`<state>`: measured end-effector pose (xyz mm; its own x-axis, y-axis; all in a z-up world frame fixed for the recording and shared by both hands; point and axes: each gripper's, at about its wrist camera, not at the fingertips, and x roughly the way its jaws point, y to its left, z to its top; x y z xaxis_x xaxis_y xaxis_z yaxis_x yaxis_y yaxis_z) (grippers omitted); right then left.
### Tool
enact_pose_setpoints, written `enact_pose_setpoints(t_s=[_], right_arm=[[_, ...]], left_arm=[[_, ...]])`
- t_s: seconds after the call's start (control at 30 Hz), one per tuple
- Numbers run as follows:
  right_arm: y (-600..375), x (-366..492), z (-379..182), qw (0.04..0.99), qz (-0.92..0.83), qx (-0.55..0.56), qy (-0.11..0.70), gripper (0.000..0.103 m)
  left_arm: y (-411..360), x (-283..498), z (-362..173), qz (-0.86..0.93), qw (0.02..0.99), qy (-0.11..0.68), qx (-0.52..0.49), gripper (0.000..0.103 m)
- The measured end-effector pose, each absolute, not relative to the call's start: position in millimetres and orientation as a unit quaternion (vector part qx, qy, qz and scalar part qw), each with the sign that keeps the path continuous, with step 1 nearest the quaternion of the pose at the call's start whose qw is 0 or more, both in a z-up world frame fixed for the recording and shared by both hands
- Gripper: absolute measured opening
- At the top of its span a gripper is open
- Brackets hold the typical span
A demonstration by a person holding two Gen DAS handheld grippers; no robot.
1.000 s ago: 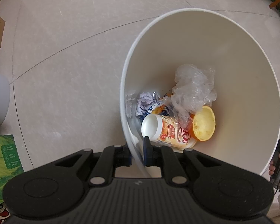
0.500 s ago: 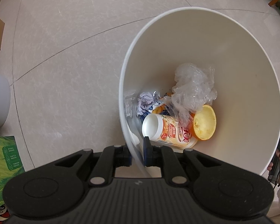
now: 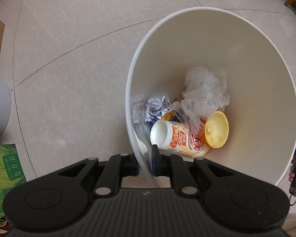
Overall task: Collect trash
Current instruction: 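Carry the wrapper over the bin and release it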
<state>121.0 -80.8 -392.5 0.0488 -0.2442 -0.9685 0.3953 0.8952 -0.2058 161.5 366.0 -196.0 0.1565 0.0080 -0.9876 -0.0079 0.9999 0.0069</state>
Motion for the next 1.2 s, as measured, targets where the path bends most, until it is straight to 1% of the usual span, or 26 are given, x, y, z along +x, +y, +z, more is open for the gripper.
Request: enact_pose_setpoints(t_s=[0.13, 0.3, 0.63, 0.8, 0.97, 1.03, 1.07, 1.1, 1.17, 1.2], right_arm=[[-62.0, 128.9, -357.5, 0.732, -0.189, 0.046, 0.653, 0.039], [-24.1, 142.2, -294.4, 0.758, -0.129, 0.025, 0.639, 0.039], [78.1, 159.0, -132.7, 0.839, 0.047, -0.036, 0.541, 0.040], [130.7, 159.6, -97.7, 0.848, 0.128, -0.075, 0.510, 0.040], [170.7, 157.7, -98.4, 0.836, 0.180, -0.093, 0.510, 0.040], [175.4, 160.5, -104.3, 0.831, 0.193, -0.093, 0.514, 0.044], [179.1, 161.3, -105.9, 0.828, 0.198, -0.094, 0.517, 0.054], [184.3, 158.6, -104.7, 0.824, 0.200, -0.094, 0.522, 0.072], [184.4, 155.8, -104.5, 0.827, 0.206, -0.090, 0.515, 0.087], [190.1, 153.3, -95.7, 0.829, 0.210, -0.089, 0.511, 0.090]], left_arm=[[365.4, 161.2, -196.2, 0.007, 0.761, 0.648, 0.000, 0.009], [365.5, 161.4, -196.7, 0.008, 0.762, 0.647, -0.001, 0.009], [365.3, 158.9, -195.7, 0.011, 0.764, 0.645, -0.001, 0.009], [366.3, 158.7, -195.6, 0.011, 0.764, 0.645, -0.004, 0.009], [364.8, 158.6, -195.1, 0.010, 0.763, 0.646, 0.001, 0.009], [364.8, 158.7, -195.1, 0.009, 0.763, 0.646, 0.001, 0.009], [365.1, 159.0, -195.2, 0.009, 0.763, 0.646, 0.000, 0.009], [365.2, 158.9, -195.4, 0.009, 0.763, 0.647, -0.001, 0.009], [365.3, 159.3, -195.4, 0.009, 0.762, 0.647, -0.001, 0.009], [365.4, 159.3, -195.3, 0.009, 0.762, 0.647, -0.001, 0.009]])
